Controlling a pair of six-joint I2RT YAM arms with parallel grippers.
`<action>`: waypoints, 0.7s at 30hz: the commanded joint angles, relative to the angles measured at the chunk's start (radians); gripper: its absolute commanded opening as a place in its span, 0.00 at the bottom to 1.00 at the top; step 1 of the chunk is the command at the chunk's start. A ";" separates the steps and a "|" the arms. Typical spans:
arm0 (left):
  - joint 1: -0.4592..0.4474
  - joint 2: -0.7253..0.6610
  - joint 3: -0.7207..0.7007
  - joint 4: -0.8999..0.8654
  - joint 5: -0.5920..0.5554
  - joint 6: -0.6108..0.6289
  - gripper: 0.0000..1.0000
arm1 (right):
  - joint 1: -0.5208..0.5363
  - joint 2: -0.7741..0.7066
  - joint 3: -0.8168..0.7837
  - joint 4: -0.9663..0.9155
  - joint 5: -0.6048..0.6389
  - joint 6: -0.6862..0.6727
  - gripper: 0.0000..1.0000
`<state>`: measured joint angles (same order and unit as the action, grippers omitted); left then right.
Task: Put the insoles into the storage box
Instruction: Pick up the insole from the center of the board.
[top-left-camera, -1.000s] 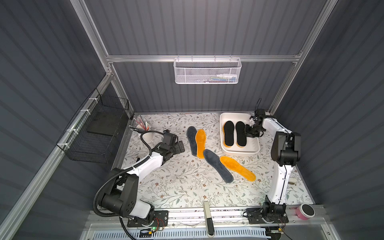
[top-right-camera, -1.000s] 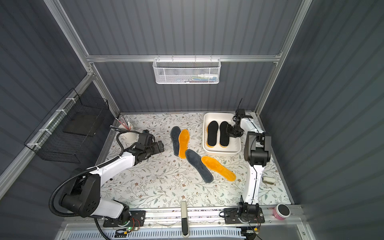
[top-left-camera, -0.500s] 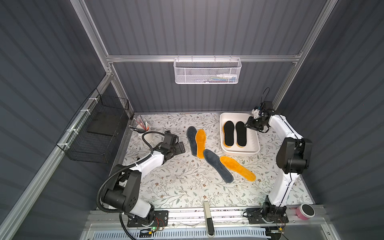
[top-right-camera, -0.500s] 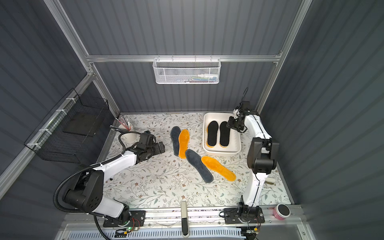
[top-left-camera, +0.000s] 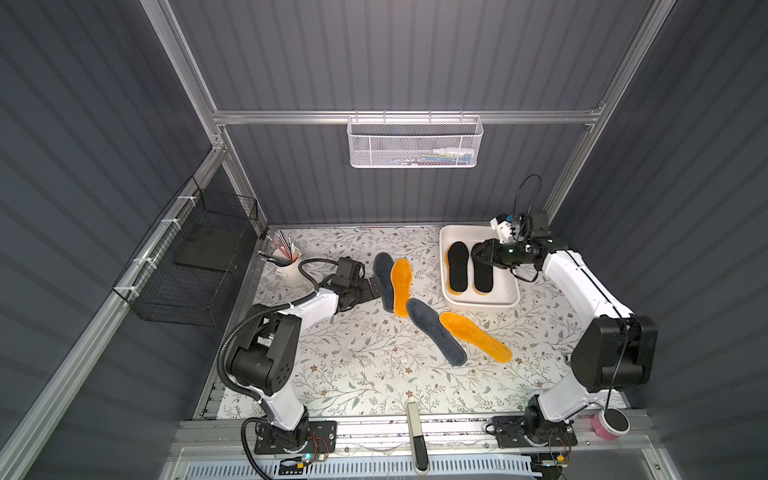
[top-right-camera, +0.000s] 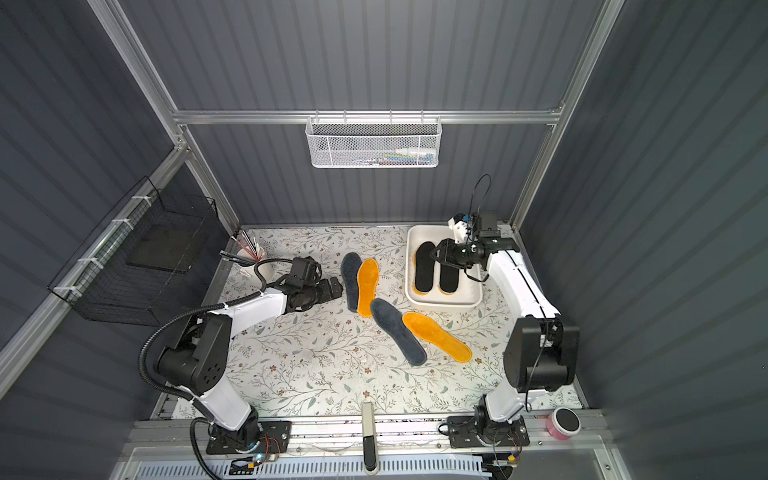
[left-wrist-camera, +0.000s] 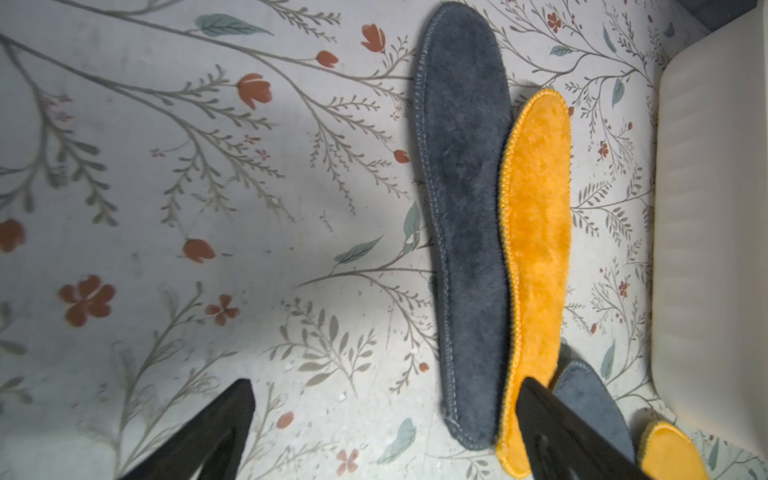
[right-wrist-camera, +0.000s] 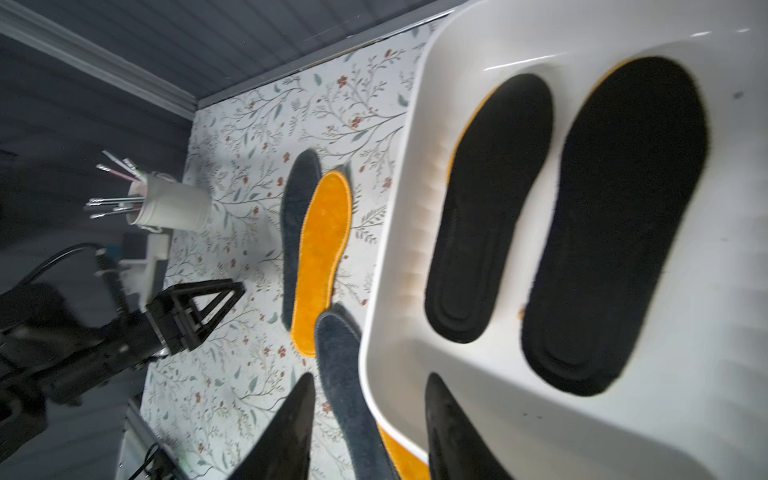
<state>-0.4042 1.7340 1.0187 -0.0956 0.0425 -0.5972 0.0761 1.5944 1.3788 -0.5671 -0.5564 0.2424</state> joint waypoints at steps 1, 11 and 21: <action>0.004 0.060 0.052 0.005 0.062 -0.068 1.00 | 0.057 -0.070 -0.088 0.066 -0.033 0.039 0.45; -0.040 0.247 0.276 -0.205 -0.020 -0.069 0.99 | 0.116 -0.291 -0.386 0.244 -0.080 0.153 0.46; -0.100 0.368 0.489 -0.494 -0.213 -0.074 0.91 | 0.115 -0.361 -0.503 0.335 -0.123 0.182 0.46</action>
<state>-0.4961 2.0796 1.4879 -0.4339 -0.0864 -0.6662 0.1898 1.2457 0.9043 -0.2966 -0.6407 0.3985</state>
